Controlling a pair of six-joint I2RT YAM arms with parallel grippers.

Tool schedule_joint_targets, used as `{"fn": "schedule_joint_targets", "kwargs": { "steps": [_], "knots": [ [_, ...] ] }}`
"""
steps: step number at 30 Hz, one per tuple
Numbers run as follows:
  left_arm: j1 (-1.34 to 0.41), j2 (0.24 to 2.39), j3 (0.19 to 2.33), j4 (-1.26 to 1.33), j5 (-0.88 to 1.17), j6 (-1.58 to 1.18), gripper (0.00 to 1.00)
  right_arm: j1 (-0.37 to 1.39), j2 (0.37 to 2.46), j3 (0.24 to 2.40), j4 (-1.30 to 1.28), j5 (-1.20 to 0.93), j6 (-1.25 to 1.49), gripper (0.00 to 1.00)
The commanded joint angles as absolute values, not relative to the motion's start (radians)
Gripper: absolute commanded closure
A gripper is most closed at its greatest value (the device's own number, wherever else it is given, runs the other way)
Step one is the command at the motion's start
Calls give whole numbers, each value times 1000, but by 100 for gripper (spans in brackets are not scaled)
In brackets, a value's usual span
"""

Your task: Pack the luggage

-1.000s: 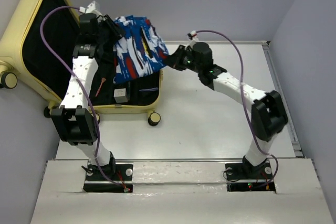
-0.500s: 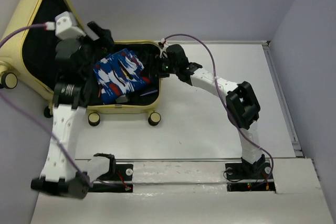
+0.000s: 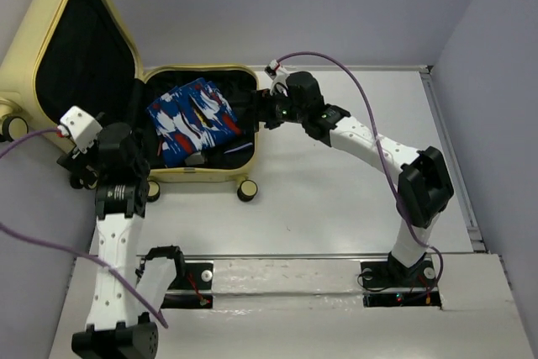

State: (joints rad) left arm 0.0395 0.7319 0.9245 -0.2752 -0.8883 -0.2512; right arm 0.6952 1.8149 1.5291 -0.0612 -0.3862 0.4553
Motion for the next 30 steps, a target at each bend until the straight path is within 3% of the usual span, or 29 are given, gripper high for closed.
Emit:
{"fn": "schedule_joint_targets", "kwargs": {
  "steps": [1, 13, 17, 18, 19, 20, 24, 26, 27, 28, 29, 30],
  "knots": [
    [129, 904, 1001, -179, -1017, -210, 6, 703, 1775, 1500, -11, -463, 410, 1],
    [235, 1146, 1201, -130, -1011, -95, 17, 671, 1828, 1505, -35, -442, 390, 0],
    [233, 1186, 1215, -129, -1014, -89, 52, 650, 1890, 1537, -106, -379, 379, 0],
    [235, 1189, 1218, -126, -1006, -94, 68, 650, 1902, 1545, -115, -358, 367, 0],
    [235, 1195, 1221, -133, -987, -100, 76, 650, 1933, 1563, -133, -336, 364, 0],
    [235, 1195, 1227, -138, -970, -115, 94, 650, 1950, 1572, -140, -328, 362, 0],
    [187, 1164, 1220, -163, -900, -146, 94, 650, 2023, 1604, -166, -259, 367, 3],
    [85, 1109, 1195, -129, -900, -130, 94, 650, 2060, 1617, -178, -239, 371, 13],
    [42, 1060, 1160, -106, -900, -92, 94, 650, 2081, 1627, -178, -254, 373, 28],
    [-7, 1034, 1138, -80, -903, -65, 94, 650, 2082, 1634, -176, -267, 377, 28],
    [-134, 1013, 1117, -39, -922, -40, 94, 650, 2100, 1638, -178, -271, 386, 60],
    [-190, 968, 1079, -25, -923, -19, 94, 650, 2108, 1643, -178, -268, 390, 73]
  ]
}}
